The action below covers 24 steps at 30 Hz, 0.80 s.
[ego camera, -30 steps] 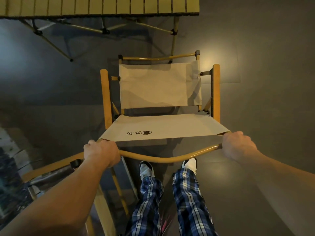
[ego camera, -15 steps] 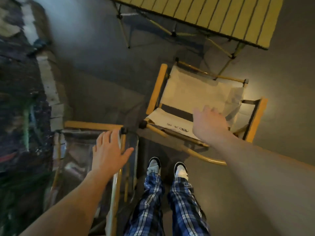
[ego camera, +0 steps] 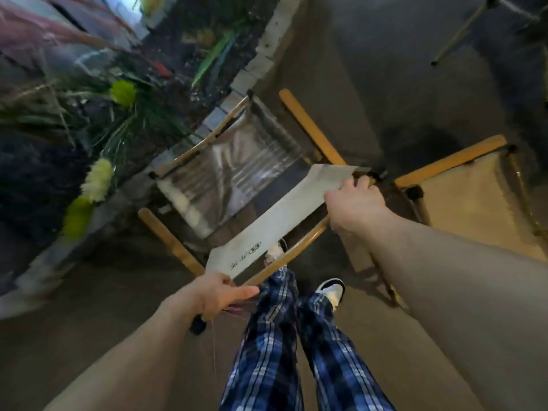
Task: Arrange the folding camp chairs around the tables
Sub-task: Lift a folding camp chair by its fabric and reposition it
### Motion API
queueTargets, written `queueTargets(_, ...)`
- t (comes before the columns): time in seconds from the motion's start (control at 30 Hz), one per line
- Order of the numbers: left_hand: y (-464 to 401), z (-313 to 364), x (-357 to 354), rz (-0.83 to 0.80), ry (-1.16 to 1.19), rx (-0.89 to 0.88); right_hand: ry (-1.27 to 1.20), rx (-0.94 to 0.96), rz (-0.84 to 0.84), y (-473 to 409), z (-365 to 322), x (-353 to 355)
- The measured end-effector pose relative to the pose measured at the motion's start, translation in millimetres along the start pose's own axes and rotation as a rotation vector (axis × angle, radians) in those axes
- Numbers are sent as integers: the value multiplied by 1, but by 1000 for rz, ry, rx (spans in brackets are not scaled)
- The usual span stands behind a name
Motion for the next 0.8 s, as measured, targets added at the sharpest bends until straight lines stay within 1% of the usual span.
queueTargets(0.07, -9, -31, -12, 2, -36, 72, 100, -17, -64, -9, -10, -2)
queueTargets(0.13, -21, -54, -26, 50, -49, 176, 210, -55, -136, -16, -16, 1)
queueTargets(0.2, -25, -62, -34, 91, 33, 223, 312, -85, -197, -20, -18, 4)
queueTargets(0.3, -31, -67, -38, 131, 179, 242, 432, -110, -232, -25, -18, 12)
queueTargets(0.4, -26, -70, -33, 203, 100, 167, 430, -152, -211, -30, -16, 17)
queueTargets(0.43, -26, -74, -29, 226, 97, 154, 428, -146, -190, -33, -13, 18)
queueTargets(0.5, -22, -79, -14, 272, 122, 145, 349, -153, -145, -36, -5, 22)
queueTargets(0.63, -7, -81, 22, 245, 204, 93, 303, -172, -84, -36, 9, 38)
queueTargets(0.73, 0, -87, 44, 293, 196, 120, 205, -135, -12, -32, 14, 52)
queueTargets(0.8, 7, -86, 53, 322, 212, 147, 202, -104, 60, -28, 18, 64)
Point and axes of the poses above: each hand's wrist, its own y-axis away from the middle knuckle, its own x-axis out of the back of the hand, z = x × y, the point moved 1 cm from there along -y, towards the middle knuckle, and after that the axes turned 7 degrees about y, right-handed, at the moved point
